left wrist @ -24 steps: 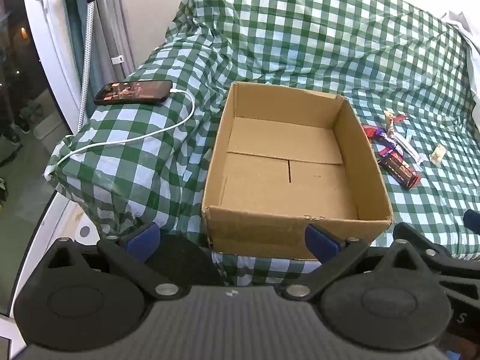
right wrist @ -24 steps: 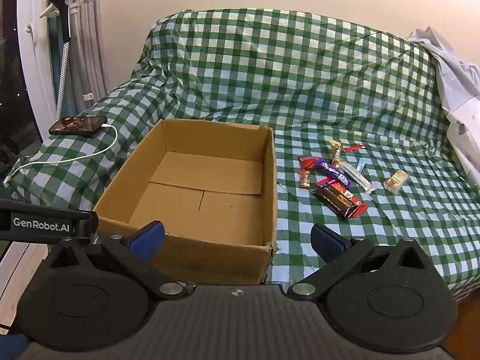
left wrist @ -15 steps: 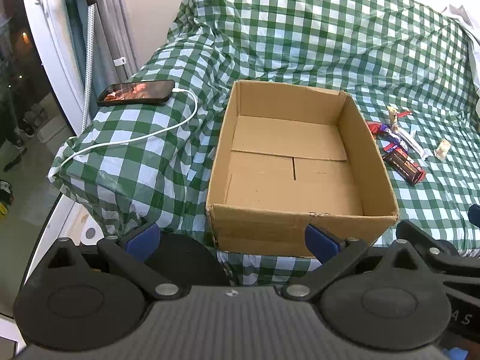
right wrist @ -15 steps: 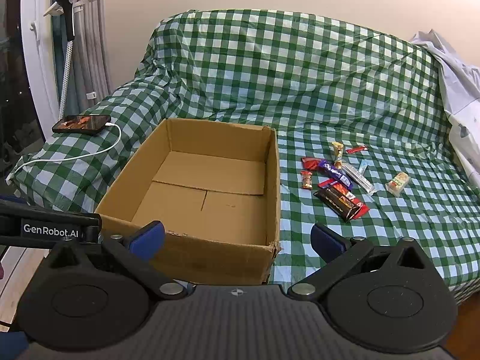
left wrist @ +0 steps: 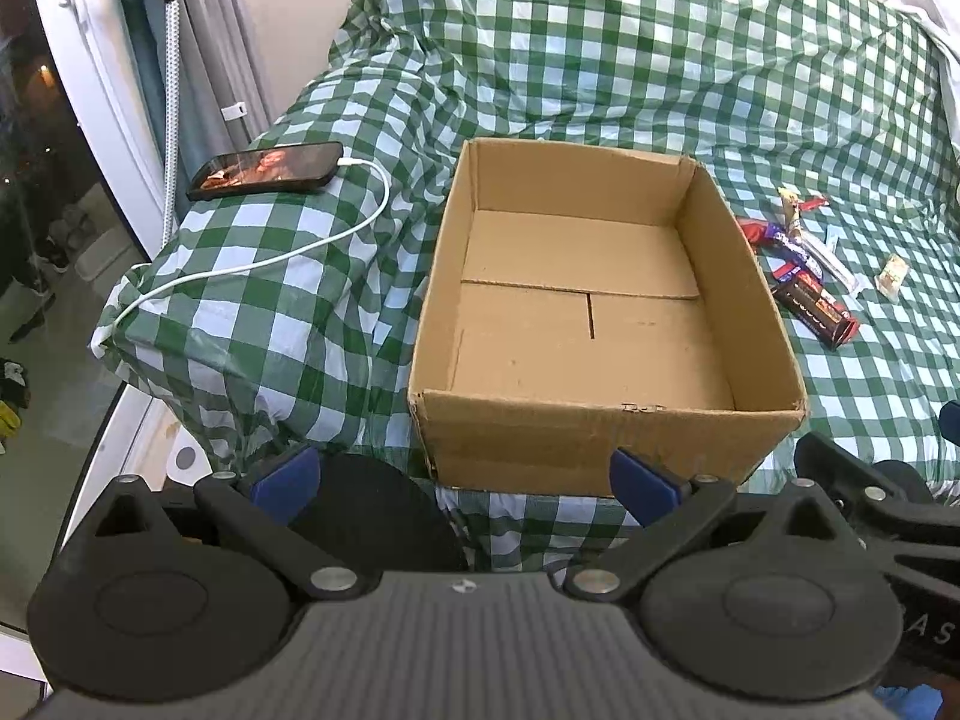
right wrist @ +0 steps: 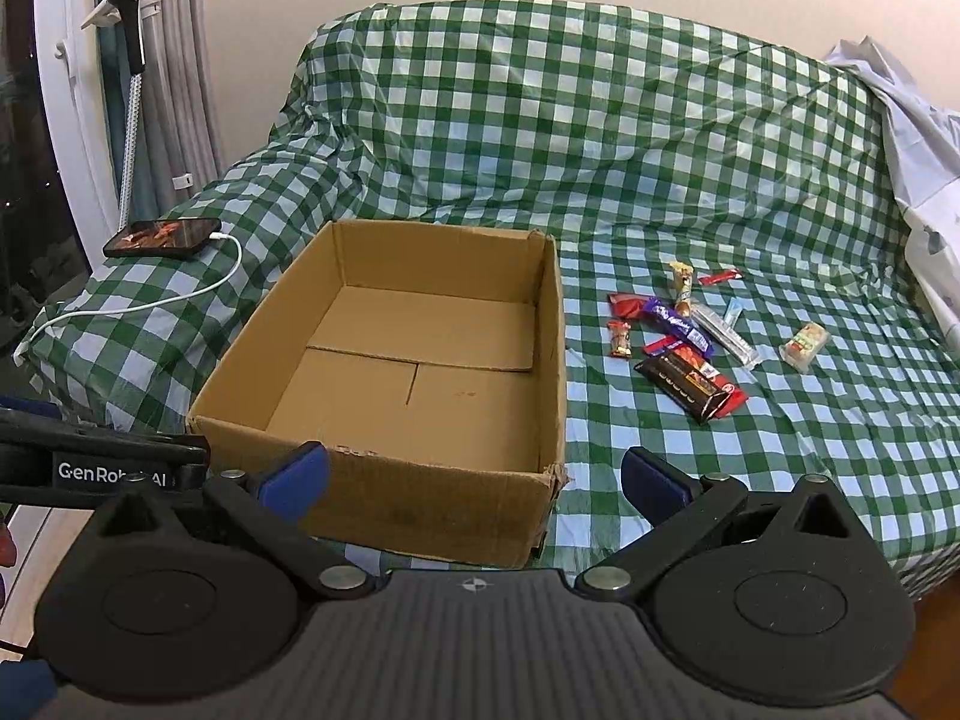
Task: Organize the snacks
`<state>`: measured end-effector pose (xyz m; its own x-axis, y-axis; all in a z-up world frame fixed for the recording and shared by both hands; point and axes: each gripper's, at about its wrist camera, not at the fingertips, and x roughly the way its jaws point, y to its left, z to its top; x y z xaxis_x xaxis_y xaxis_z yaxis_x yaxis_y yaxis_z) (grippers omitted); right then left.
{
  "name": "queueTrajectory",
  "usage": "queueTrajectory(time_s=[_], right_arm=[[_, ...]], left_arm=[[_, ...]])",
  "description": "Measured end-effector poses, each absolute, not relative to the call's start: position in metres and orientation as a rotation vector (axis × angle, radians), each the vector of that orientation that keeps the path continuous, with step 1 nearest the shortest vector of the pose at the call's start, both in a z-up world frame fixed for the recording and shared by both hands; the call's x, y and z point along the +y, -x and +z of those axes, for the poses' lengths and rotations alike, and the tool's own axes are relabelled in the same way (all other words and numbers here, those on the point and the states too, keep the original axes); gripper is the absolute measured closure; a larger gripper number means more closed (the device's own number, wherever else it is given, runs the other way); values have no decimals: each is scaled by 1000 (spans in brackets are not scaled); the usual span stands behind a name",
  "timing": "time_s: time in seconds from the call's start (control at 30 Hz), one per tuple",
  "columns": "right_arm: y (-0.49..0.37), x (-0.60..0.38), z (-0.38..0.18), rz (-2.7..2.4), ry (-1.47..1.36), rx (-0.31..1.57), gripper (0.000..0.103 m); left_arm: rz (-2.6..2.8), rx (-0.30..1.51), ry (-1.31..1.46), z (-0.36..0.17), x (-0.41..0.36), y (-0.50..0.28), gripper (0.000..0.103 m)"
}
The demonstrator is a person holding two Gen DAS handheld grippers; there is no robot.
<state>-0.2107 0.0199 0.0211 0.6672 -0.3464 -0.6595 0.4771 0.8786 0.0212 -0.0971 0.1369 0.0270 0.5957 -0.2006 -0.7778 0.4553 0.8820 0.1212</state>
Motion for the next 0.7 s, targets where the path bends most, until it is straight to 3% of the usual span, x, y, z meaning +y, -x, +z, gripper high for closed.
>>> queueTrajectory(time_s=[0.7], right_arm=[[209, 9, 10, -449, -234, 733, 0]], left_arm=[[-372, 874, -368, 19, 128, 95, 0]])
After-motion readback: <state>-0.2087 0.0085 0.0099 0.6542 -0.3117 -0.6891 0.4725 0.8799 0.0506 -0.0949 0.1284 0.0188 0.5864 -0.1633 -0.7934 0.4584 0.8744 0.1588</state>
